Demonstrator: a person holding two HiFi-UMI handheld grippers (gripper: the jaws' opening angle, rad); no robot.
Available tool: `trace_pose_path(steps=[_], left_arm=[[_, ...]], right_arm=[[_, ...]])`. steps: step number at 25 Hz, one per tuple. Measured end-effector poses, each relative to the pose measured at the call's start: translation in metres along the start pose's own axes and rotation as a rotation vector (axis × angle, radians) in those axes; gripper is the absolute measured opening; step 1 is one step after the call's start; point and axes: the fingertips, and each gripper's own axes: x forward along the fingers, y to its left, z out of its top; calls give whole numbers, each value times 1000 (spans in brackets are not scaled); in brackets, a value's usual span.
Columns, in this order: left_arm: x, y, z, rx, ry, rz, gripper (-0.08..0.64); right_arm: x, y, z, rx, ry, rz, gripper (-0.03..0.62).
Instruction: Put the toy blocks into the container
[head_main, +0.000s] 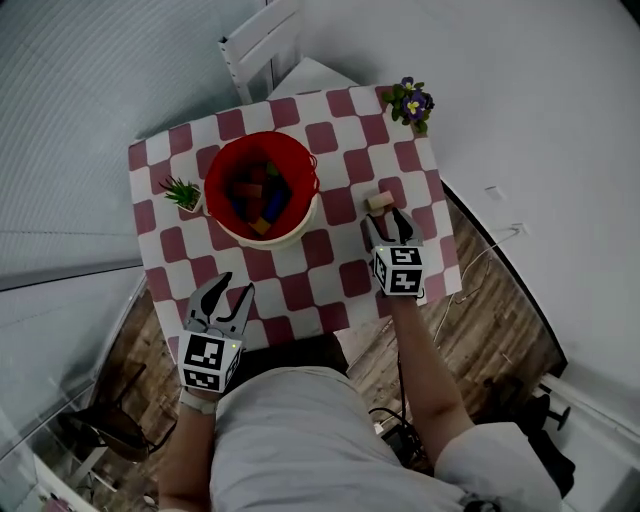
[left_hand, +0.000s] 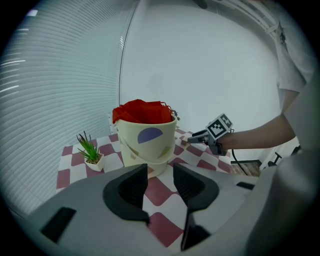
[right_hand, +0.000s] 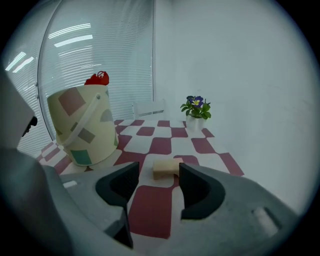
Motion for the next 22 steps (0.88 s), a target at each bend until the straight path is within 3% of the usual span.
trace_pose_path(steps=[8,22], left_arm=[[6,-21,-16,0,38,-24,155],[6,-22,-29,-45,60,13,155]], right_arm=[[25,-10,-14,-22,68,34,267],[46,-30,-14,-33,128,-20,268]])
